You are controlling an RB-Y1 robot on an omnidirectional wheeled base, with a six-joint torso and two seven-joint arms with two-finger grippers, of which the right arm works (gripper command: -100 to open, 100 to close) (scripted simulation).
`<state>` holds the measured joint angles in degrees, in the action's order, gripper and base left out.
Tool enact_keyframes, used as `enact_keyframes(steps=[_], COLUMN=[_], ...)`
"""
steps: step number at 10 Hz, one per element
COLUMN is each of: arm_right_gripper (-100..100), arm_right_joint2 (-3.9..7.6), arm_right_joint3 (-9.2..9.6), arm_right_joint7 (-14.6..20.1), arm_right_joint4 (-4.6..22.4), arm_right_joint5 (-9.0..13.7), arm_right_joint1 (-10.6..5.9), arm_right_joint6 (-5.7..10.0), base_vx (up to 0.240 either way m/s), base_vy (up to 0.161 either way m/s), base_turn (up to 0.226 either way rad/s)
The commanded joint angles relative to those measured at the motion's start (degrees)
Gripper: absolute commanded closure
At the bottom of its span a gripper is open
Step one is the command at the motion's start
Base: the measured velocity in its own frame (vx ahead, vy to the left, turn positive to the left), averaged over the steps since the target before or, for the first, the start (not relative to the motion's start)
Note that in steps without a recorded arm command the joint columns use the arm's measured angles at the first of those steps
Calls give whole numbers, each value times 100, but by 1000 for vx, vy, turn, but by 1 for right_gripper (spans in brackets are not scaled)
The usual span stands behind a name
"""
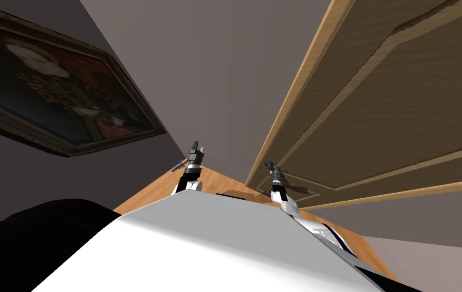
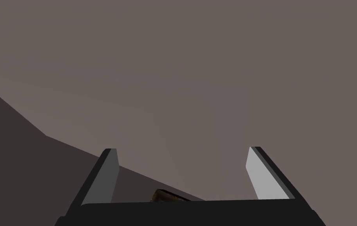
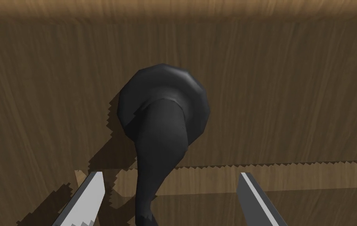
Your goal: Pull the door open
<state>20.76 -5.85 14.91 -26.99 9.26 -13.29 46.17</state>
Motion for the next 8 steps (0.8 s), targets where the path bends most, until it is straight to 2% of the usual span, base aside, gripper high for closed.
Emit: enact_keyframes(steps=[1, 4, 5, 6, 8], arm_right_gripper=[-100, -100, -100, 100, 100], arm_right_joint2=[77, 77, 73, 73, 73], arm_right_joint3=[4, 4, 0, 0, 0], arm_right_joint7=[79, 79, 70, 70, 70], arm_right_joint4=[286, 396, 279, 279, 279], arm_right_joint5=[0, 0, 3, 3, 3], arm_right_joint1=[-171, -171, -121, -121, -121], arm_right_joint6=[163, 163, 107, 107, 107], base_vx=[123, 24, -5, 0, 0], base_vy=[-7, -10, -2, 0, 0], base_turn=[33, -4, -1, 0, 0])
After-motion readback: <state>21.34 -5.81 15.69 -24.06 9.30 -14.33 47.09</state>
